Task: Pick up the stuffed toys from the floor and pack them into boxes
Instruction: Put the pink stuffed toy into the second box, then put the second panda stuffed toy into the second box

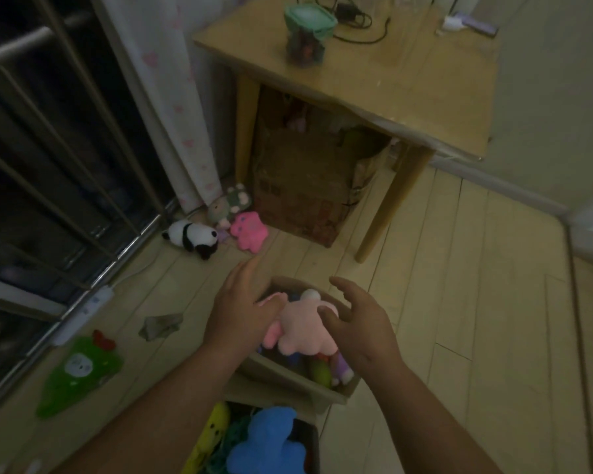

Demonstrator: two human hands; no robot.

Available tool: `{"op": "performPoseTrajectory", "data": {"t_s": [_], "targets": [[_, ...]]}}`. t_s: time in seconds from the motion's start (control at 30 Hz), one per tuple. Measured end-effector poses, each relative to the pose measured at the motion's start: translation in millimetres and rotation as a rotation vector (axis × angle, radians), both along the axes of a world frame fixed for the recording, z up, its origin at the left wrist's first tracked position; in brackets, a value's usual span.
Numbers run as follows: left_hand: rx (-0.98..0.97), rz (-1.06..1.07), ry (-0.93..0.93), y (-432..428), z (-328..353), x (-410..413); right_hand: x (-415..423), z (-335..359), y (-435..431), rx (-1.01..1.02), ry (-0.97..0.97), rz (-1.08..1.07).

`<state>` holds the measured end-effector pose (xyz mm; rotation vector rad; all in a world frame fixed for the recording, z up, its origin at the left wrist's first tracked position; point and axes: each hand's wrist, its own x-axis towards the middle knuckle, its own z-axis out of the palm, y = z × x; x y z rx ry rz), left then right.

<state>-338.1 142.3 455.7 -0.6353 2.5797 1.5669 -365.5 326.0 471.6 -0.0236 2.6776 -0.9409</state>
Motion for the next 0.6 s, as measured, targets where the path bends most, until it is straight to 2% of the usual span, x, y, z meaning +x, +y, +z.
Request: {"op": "performPoseTrajectory", "data": {"t_s": [0.3, 0.6], "targets": [[-0.071, 0.015, 0.044, -77, 9, -33, -31, 33, -75, -0.086, 0.1, 0.019], [-0.042, 0.044, 0.047, -20, 0, -126, -131, 15, -34, -0.181, 0.056, 0.143]]}}
